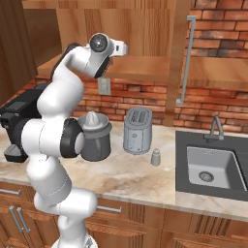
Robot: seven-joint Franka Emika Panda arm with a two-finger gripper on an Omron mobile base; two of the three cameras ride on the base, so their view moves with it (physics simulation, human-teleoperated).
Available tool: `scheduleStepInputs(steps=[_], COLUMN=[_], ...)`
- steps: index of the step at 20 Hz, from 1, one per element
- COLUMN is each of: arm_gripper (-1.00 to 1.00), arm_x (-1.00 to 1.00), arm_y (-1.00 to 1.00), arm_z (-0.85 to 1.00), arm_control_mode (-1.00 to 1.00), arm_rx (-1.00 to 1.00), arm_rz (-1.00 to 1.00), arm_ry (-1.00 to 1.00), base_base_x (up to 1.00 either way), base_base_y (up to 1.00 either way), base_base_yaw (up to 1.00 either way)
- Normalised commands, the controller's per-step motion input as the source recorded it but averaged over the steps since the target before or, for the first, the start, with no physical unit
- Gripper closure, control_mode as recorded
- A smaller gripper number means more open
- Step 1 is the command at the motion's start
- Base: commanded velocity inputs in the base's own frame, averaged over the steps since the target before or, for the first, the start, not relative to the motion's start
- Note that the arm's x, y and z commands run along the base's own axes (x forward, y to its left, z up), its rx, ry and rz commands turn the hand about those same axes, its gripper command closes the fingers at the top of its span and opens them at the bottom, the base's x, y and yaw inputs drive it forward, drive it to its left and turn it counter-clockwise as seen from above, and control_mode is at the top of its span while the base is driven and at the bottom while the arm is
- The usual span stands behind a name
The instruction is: There are various items on the counter. Only move the condiments/shakers into the cabinet.
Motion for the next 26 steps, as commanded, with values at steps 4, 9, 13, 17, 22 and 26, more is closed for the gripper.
scheduleStepInputs(steps=[4,9,13,17,22,26], arm_gripper=[-1.0,-1.0,-1.0,-1.0,-1.0,-1.0], arm_x=[-0.6,-0.98,-1.0,-1.0,-1.0,-1.0], arm_y=[0.0,0.0,0.0,0.0,0.0,0.0], arm_z=[0.0,0.0,0.0,-0.03,-0.19,-0.41], arm_control_mode=[-1.0,-1.0,-1.0,-1.0,-1.0,-1.0], arm_rx=[0.0,0.0,0.0,0.02,0.06,0.03], arm_rz=[0.0,-0.01,-0.01,-0.01,-0.02,0.0], arm_ry=[-0.05,-0.11,-0.11,-0.02,0.0,0.02], base_base_x=[0.0,0.0,0.0,0.0,0.0,0.0], base_base_y=[0.0,0.0,0.0,0.0,0.0,0.0], base_base_yaw=[0.0,0.0,0.0,0.0,0.0,0.0])
